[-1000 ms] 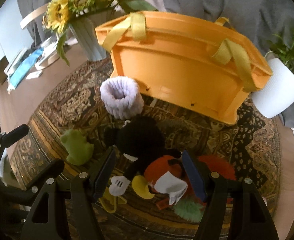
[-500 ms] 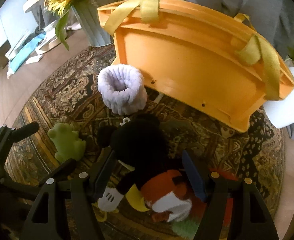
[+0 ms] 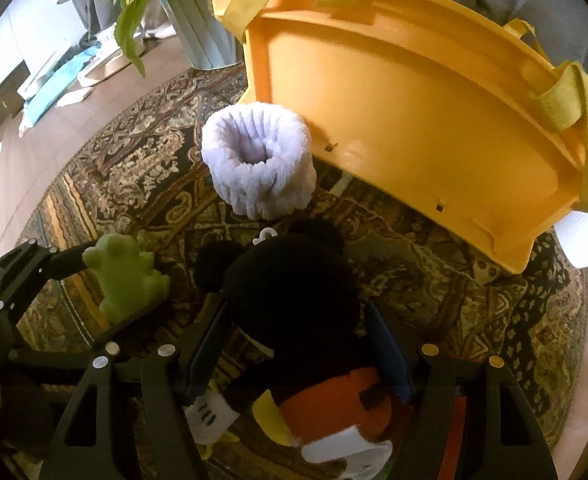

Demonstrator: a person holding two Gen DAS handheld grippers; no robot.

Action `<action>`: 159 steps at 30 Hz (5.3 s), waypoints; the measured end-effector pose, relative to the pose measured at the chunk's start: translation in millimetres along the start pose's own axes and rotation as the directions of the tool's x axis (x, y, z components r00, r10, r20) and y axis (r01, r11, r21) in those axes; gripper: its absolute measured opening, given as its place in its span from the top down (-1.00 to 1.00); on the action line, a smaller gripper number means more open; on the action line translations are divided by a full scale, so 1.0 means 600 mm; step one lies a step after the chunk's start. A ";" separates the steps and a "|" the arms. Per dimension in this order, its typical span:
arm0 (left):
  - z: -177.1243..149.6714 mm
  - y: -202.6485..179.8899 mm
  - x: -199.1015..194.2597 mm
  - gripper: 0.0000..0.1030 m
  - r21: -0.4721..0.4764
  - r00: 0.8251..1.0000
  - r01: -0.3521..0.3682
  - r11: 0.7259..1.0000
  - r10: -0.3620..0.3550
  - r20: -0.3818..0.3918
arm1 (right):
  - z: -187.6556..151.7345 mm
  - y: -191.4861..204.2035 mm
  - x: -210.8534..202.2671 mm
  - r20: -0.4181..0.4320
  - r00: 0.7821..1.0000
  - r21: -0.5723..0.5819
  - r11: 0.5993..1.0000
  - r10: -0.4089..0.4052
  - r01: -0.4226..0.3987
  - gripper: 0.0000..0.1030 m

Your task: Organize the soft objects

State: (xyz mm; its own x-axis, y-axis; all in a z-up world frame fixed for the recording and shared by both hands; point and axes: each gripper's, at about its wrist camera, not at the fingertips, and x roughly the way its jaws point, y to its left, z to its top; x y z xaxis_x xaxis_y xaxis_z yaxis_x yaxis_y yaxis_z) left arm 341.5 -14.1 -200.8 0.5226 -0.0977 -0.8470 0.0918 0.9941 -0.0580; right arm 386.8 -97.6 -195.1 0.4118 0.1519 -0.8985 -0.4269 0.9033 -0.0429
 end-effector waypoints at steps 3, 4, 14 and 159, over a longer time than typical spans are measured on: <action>-0.003 0.001 0.002 -0.15 -0.002 1.000 0.019 1.000 -0.019 -0.006 | -0.001 0.004 0.005 0.001 1.000 -0.013 1.000 -0.009 0.009 -0.35; -0.003 -0.001 0.001 -0.14 0.004 1.000 0.016 1.000 -0.016 -0.004 | -0.002 0.005 0.007 0.002 1.000 -0.019 1.000 -0.011 0.011 -0.34; 0.002 0.002 -0.029 -0.13 0.001 0.999 0.017 1.000 -0.017 0.035 | -0.007 0.005 -0.010 0.048 0.999 0.014 1.000 0.014 -0.015 -0.22; 0.240 0.004 -0.145 -0.81 0.197 0.938 0.105 0.975 -0.164 0.307 | 0.105 -0.081 -0.238 0.429 0.857 0.395 0.912 -0.285 0.106 -0.41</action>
State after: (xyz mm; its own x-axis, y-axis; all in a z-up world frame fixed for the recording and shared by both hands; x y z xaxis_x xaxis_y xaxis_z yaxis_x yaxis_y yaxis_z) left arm 418.4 -10.2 -51.3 0.7350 -0.2687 -0.6226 0.3119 0.9492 -0.0416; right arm 399.7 -138.0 -37.3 0.8202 0.0445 -0.5703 -0.0276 0.9989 0.0383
